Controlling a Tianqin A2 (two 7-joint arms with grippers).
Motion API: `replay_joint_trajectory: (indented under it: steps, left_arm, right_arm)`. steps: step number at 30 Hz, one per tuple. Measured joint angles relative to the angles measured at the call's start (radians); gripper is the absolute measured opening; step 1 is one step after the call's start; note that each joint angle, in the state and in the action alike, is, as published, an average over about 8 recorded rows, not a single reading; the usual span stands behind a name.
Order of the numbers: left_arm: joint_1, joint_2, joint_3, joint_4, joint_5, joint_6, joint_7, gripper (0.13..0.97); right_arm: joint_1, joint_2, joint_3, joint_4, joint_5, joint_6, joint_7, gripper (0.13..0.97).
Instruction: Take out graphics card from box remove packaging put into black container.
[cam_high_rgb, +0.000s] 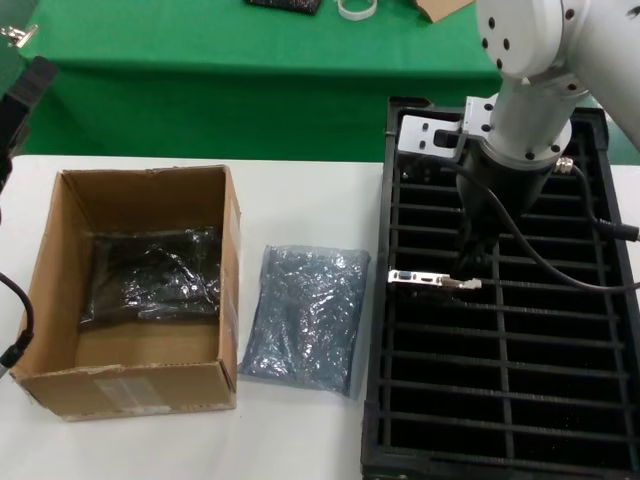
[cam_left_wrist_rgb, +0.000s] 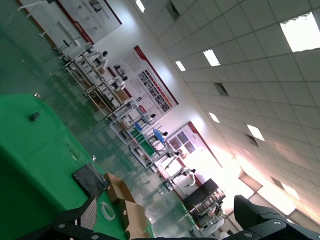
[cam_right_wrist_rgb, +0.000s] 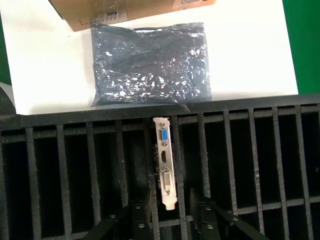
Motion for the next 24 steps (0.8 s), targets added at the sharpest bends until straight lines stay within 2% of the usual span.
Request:
replay_joint_trajectory:
  steps: [6, 10, 11, 17, 19, 24]
  left_arm:
    - [0.005, -0.002, 0.001, -0.005, -0.001, 0.009, -0.002, 0.966]
    - [0.01, -0.001, 0.001, -0.015, -0.001, 0.01, -0.002, 0.966]
    - [0.012, -0.001, 0.001, -0.018, -0.002, 0.009, -0.002, 0.966]
    - [0.027, 0.002, -0.001, -0.052, -0.004, 0.003, -0.006, 0.966]
    - [0.034, 0.005, -0.002, -0.069, -0.003, -0.003, -0.005, 0.966]
    - [0.055, 0.018, -0.001, -0.123, 0.009, -0.032, 0.009, 0.966]
  right_arm:
    - [-0.02, 0.034, 0.02, 0.109, -0.042, -0.037, 0.078, 0.36]
    - [-0.032, 0.067, 0.037, 0.21, -0.091, -0.043, 0.147, 0.36]
    - [-0.036, 0.076, 0.042, 0.237, -0.106, -0.04, 0.166, 0.382]
    - [-0.062, 0.136, 0.095, 0.418, -0.233, 0.009, 0.295, 0.517]
    - [-0.077, 0.161, 0.123, 0.49, -0.285, 0.028, 0.341, 0.539]
    - [-0.137, 0.226, 0.214, 0.683, -0.405, 0.067, 0.434, 0.666]
